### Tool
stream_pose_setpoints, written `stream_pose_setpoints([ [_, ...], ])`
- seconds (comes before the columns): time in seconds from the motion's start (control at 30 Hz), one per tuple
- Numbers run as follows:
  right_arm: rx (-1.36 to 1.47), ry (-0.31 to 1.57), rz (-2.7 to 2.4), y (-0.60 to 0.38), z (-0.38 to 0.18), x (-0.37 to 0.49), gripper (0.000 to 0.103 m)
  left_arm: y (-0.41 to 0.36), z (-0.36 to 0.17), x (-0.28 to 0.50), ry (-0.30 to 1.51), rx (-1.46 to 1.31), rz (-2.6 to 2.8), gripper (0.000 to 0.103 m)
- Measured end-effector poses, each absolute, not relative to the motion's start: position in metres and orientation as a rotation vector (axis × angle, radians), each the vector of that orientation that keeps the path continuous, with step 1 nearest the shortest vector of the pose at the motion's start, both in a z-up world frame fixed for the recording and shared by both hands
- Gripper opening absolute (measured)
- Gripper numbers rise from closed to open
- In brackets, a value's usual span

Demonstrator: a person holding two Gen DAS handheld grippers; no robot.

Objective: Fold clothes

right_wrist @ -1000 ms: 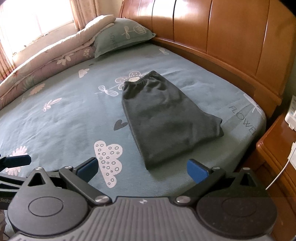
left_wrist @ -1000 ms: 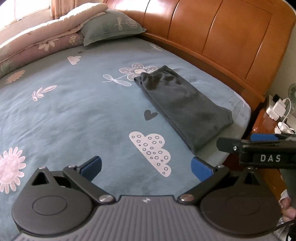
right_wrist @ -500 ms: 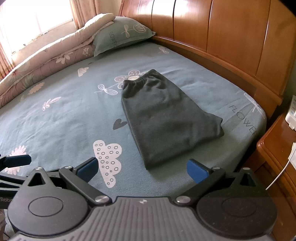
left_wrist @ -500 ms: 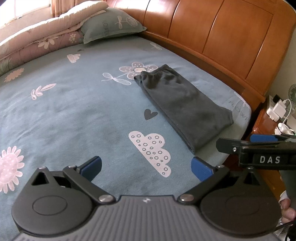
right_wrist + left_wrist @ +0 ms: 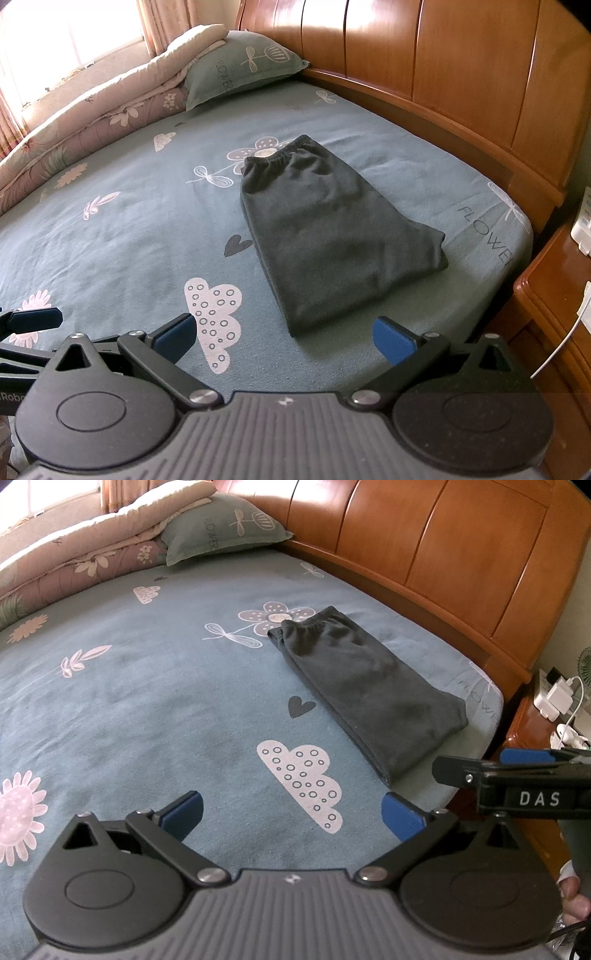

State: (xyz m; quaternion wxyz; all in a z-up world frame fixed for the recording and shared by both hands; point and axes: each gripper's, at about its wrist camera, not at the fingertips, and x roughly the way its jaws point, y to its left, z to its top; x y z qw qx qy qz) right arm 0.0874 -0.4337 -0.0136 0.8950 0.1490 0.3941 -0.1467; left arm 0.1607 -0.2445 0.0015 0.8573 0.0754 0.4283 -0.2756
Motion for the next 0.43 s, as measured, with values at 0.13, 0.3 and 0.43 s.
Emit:
stream_pose_setpoints([
  [0.13,0.308,0.818,-0.305,-0.4338,-0.0142,0.0879,0.103,-0.2443,0.0014,0.1602,0.900,0.158,-0.578,0.102],
  [0.3,0.308,0.819,-0.305,-0.4334,-0.0143,0.0875,0.103,-0.2454,0.0014,0.1610,0.902,0.157,-0.577,0.102],
  [0.43,0.308,0.818,-0.305,-0.4334,-0.0143,0.0868,0.103,-0.2453,0.0013,0.1609,0.902,0.155,-0.578,0.102],
])
